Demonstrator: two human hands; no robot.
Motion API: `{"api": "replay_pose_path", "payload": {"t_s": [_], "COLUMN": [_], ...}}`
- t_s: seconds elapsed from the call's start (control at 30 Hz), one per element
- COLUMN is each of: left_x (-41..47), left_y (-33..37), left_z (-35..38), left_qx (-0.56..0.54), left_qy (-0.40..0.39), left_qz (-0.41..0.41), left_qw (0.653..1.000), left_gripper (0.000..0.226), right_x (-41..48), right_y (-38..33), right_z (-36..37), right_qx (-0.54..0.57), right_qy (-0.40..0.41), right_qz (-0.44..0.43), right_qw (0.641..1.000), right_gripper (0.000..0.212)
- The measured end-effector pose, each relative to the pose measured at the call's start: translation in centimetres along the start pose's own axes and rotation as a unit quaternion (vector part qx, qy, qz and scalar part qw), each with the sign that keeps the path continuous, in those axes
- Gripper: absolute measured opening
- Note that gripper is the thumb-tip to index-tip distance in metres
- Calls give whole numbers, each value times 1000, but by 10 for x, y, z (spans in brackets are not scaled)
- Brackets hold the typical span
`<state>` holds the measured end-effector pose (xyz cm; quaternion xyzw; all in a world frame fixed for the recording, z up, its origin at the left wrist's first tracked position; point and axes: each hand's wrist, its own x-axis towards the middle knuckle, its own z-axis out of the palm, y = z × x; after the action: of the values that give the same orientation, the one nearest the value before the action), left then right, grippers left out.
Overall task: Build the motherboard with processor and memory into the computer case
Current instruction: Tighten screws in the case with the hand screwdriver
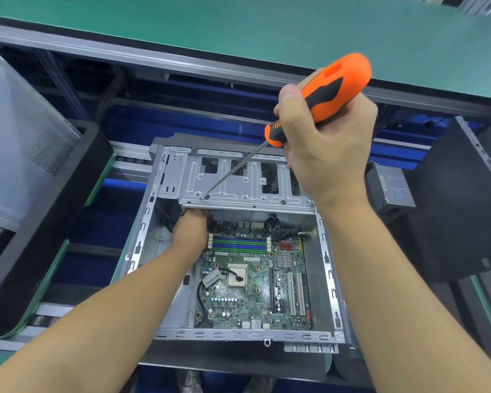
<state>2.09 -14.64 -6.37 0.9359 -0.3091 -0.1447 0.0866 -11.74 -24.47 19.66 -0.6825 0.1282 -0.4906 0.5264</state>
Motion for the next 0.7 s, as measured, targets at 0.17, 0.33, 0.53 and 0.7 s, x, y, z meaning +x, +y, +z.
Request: {"api": "replay_pose_path", "payload": {"t_s": [0.17, 0.33, 0.53, 0.7], "left_x": [0, -2, -1, -3], "left_y": [1, -3, -6, -7], "left_z": [2, 3, 3, 3], "left_qx": [31, 69, 98, 89], "left_qy": [-3, -7, -11, -3], "left_qz": [21, 43, 86, 86], "left_qw": [999, 997, 991, 992], "left_gripper": [30, 35, 28, 26], "right_x": [0, 1, 1, 6], "right_y": [1, 2, 3, 2], "right_z": [3, 5, 7, 9], "right_qx": [-7, -4, -7, -15], "right_qy": [-3, -5, -8, -18], "right_qz": [-3, -10, -5, -15], "right_qw": [1000, 1000, 1000, 1000], "right_gripper": [44, 43, 43, 40]}}
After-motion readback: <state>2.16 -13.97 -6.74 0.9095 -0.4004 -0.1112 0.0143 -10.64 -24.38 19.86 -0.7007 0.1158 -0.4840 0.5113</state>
